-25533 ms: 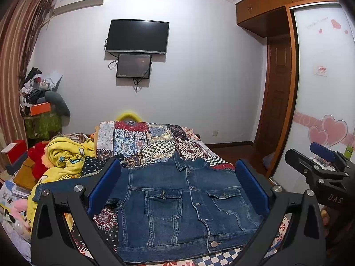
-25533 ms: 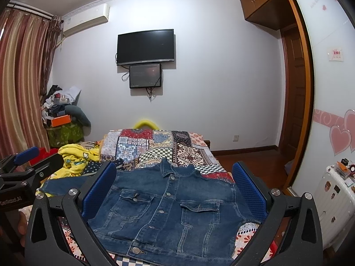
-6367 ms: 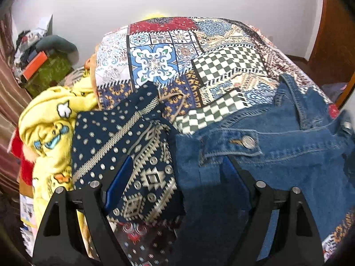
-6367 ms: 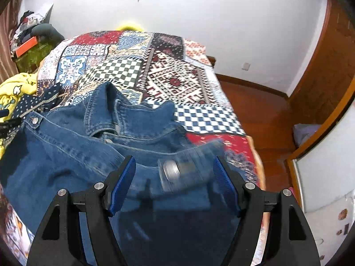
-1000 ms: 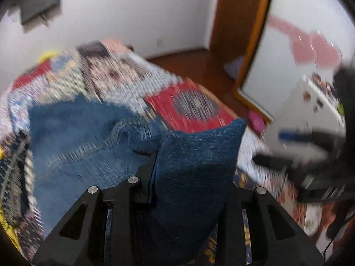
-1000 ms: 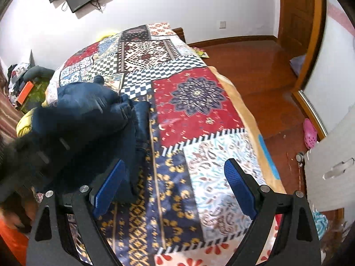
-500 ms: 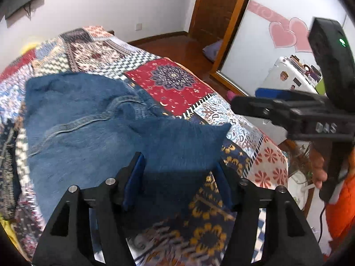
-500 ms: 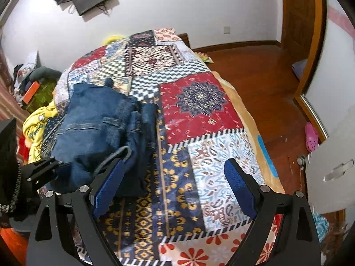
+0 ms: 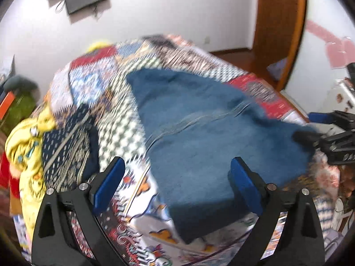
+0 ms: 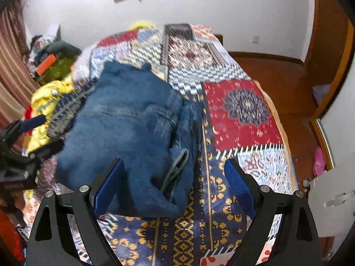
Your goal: Fold large clothes
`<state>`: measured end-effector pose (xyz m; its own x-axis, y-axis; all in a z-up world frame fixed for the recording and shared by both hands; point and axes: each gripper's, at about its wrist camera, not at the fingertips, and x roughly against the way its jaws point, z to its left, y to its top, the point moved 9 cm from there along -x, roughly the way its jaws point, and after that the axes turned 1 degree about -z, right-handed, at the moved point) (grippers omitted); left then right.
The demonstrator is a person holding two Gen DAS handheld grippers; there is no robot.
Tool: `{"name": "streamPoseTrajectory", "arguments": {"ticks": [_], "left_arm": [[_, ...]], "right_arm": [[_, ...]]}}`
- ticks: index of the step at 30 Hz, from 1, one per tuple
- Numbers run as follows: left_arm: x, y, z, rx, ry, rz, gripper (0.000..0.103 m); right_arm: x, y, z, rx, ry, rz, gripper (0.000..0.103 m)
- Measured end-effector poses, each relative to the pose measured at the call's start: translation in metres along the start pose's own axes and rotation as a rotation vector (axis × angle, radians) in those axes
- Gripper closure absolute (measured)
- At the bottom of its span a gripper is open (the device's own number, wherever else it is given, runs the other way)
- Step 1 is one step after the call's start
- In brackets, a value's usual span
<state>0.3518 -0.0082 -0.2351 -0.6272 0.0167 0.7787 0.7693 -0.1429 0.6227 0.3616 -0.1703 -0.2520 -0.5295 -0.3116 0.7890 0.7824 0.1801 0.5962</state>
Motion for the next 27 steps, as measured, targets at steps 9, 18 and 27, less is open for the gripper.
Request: {"name": "streamPoseTrajectory", "arguments": {"ticks": [9, 18, 27], "left_arm": [[-0.015, -0.052, 0.014, 0.090, -0.049, 0.047, 0.003], [-0.012, -0.069, 0.015, 0.149, -0.060, 0.038, 0.001], [0.015, -0.055, 0.033, 0.082, -0.002, 0.026, 0.001]], "right_arm": [[-0.009, -0.030, -0.027, -0.078, 0.005, 0.037, 0.012], [-0.009, -0.044, -0.030, -0.088, 0.000, 0.054, 0.006], [0.004, -0.040, -0.026, -0.035, 0.000, 0.082, 0.005]]}}
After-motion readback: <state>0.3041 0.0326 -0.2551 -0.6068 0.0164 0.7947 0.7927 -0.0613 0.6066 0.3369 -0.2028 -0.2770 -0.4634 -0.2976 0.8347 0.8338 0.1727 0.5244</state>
